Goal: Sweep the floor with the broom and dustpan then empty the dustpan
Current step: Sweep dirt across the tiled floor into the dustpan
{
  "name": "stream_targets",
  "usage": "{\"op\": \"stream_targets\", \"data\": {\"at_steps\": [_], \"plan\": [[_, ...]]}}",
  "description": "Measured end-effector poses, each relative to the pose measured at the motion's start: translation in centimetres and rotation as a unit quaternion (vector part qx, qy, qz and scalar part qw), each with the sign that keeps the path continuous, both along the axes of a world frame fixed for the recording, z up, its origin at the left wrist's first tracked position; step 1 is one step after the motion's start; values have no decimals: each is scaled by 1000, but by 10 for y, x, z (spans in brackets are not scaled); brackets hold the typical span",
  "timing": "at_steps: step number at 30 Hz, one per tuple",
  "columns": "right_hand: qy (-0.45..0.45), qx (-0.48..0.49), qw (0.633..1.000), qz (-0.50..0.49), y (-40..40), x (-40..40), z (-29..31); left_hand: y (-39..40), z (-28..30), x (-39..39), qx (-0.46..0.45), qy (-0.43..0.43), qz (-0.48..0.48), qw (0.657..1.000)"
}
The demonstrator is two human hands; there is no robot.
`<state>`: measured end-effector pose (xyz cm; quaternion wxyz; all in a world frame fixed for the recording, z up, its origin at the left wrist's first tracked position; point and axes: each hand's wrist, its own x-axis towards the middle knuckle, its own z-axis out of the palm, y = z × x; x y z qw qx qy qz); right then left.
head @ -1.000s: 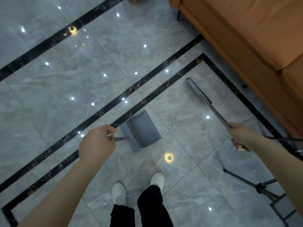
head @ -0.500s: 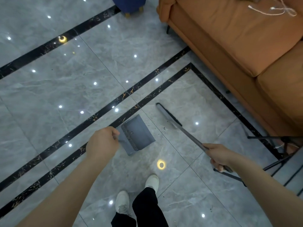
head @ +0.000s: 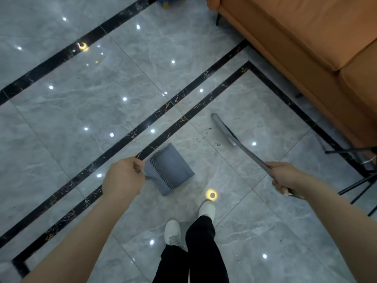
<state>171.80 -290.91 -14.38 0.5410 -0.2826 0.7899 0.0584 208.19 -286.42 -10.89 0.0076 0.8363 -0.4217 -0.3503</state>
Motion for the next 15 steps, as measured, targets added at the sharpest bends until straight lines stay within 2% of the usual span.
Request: {"op": "stream_targets", "data": {"at_steps": [6, 11, 15], "plan": [[-33, 51, 997, 50, 28, 36, 12, 23, -5, 1, -15, 17, 39, 999], [-20, 9, 1000, 23, 31, 29, 45, 23, -1, 2, -24, 9, 22, 999], [9, 0, 999, 50, 29, 46, 31, 23, -6, 4, -26, 6, 6, 1000]]}}
